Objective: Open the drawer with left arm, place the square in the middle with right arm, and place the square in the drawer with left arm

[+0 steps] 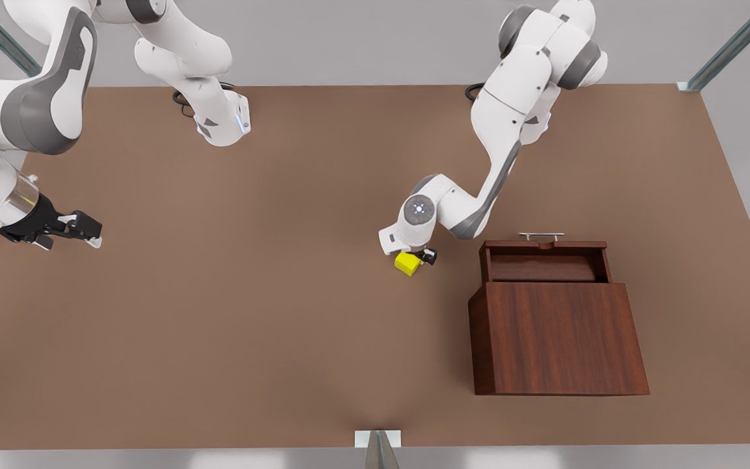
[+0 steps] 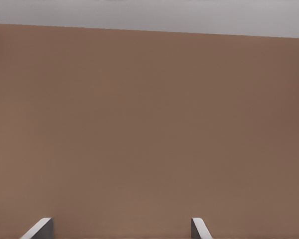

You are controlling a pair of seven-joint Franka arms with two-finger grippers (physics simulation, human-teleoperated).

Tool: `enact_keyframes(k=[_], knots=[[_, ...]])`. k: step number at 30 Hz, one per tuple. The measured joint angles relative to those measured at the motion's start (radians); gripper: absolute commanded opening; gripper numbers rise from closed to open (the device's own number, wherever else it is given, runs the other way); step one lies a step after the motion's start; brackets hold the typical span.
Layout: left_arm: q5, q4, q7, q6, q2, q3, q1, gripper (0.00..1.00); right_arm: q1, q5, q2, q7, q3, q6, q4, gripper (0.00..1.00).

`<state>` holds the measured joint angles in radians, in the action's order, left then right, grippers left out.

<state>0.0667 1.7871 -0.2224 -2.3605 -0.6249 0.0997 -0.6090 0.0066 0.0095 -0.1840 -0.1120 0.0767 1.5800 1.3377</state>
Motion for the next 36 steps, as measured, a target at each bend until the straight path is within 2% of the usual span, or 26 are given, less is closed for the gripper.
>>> enact_keyframes(k=[4, 5, 6, 7, 13, 16, 23, 26, 30, 36], knots=[[0.005, -0.009, 0.0, -0.023, -0.054, 0.0, 0.0, 1.0, 0.0, 0.0, -0.003, 0.0, 0.0, 0.002, 0.001, 1.0], [0.006, -0.009, -0.001, -0.026, -0.056, 0.0, 0.0, 0.9, 0.0, 0.0, -0.003, 0.0, 0.0, 0.003, 0.0, 1.0], [0.007, -0.009, -0.002, -0.026, -0.056, 0.0, 0.0, 0.75, 0.0, 0.0, -0.003, 0.0, 0.0, 0.004, 0.001, 1.0], [0.008, -0.009, -0.002, -0.026, -0.055, 0.0, 0.0, 0.72, 0.0, 0.0, -0.003, 0.0, 0.0, 0.005, 0.0, 1.0], [0.009, -0.012, -0.003, -0.013, -0.044, -0.004, -0.001, 0.7, 0.0, 0.0, -0.005, 0.0, 0.0, 0.005, 0.0, 1.0], [0.026, -0.013, -0.014, -0.013, -0.044, -0.005, 0.0, 0.65, 0.0, 0.0, -0.005, 0.0, 0.0, 0.005, 0.001, 1.0], [0.054, -0.016, -0.018, -0.005, -0.027, -0.005, -0.002, 0.64, -0.001, 0.0, -0.009, 0.0, 0.0, 0.005, 0.0, 1.0], [0.06, -0.024, -0.023, 0.042, 0.02, -0.005, 0.0, 0.64, -0.005, 0.0, -0.01, 0.0, 0.0, 0.005, 0.0, 1.0], [0.058, -0.056, -0.023, 0.202, 0.142, -0.007, 0.003, 0.64, -0.003, 0.0, -0.011, 0.0, 0.0, 0.005, 0.0, 1.0], [0.042, -0.077, 0.044, 0.359, 0.283, -0.088, 0.013, 0.64, -0.002, 0.0, -0.014, 0.0, 0.0, 0.006, 0.0, 1.0]])
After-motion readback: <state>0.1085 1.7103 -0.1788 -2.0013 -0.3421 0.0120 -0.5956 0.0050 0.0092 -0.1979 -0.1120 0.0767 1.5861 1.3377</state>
